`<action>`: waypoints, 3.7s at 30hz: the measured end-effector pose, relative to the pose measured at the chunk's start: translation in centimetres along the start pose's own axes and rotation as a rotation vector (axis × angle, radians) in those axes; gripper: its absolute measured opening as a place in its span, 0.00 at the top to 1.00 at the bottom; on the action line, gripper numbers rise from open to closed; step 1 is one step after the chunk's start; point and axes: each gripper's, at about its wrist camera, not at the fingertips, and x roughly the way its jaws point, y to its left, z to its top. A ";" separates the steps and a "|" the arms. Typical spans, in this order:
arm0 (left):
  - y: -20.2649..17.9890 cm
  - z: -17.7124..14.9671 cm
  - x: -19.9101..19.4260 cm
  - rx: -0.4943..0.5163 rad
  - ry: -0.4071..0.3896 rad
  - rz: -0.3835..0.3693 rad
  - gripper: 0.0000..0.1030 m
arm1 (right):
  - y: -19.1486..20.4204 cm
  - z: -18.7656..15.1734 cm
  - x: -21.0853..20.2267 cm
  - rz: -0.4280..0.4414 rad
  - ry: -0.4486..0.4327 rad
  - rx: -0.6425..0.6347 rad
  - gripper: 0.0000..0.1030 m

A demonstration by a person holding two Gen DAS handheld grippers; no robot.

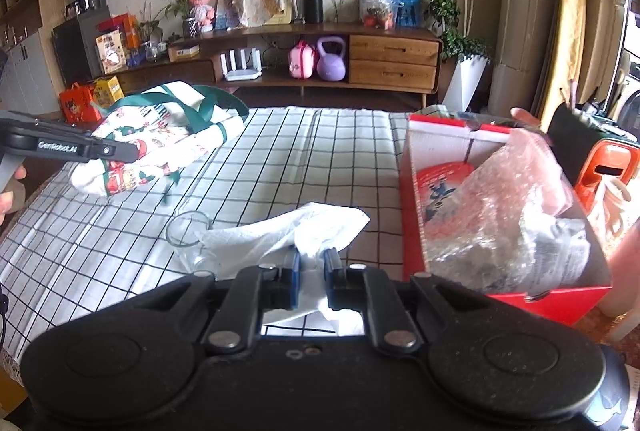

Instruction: Organize soft objects

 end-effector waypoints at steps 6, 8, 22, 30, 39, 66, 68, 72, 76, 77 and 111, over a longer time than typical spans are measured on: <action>-4.3 2.0 -1.4 0.033 -0.016 -0.054 0.79 | -2.4 0.8 -2.8 -0.032 -0.050 0.031 0.90; -6.1 2.6 -1.4 0.045 -0.016 -0.079 0.79 | -3.4 1.0 -3.6 -0.046 -0.059 0.040 0.90; -17.6 6.4 4.1 0.103 -0.007 -0.238 0.79 | -11.4 1.5 -4.2 -0.167 -0.075 0.108 0.90; -21.6 8.0 9.4 0.109 0.001 -0.274 0.79 | -15.4 0.4 -2.1 -0.228 -0.025 0.142 0.90; -23.3 8.3 15.7 0.079 0.056 -0.293 0.79 | -18.2 -0.5 1.5 -0.263 0.032 0.176 0.90; -22.3 7.5 23.4 -0.075 0.270 -0.285 0.61 | -19.6 -0.6 4.4 -0.239 0.053 0.184 0.59; -22.0 7.6 22.8 -0.074 0.260 -0.261 0.37 | -19.6 -0.6 4.1 -0.225 0.056 0.184 0.52; -21.5 7.6 21.2 -0.059 0.234 -0.275 0.32 | -19.2 -0.7 3.4 -0.218 0.055 0.167 0.46; -21.1 7.6 19.4 -0.034 0.206 -0.278 0.32 | -18.6 -0.8 2.6 -0.210 0.048 0.153 0.38; -21.0 7.6 18.9 -0.031 0.194 -0.279 0.32 | -18.5 -0.8 2.3 -0.207 0.043 0.148 0.38; -21.7 1.5 3.1 0.052 -0.111 -0.254 0.00 | -13.9 -4.5 -9.4 -0.103 -0.222 0.173 0.00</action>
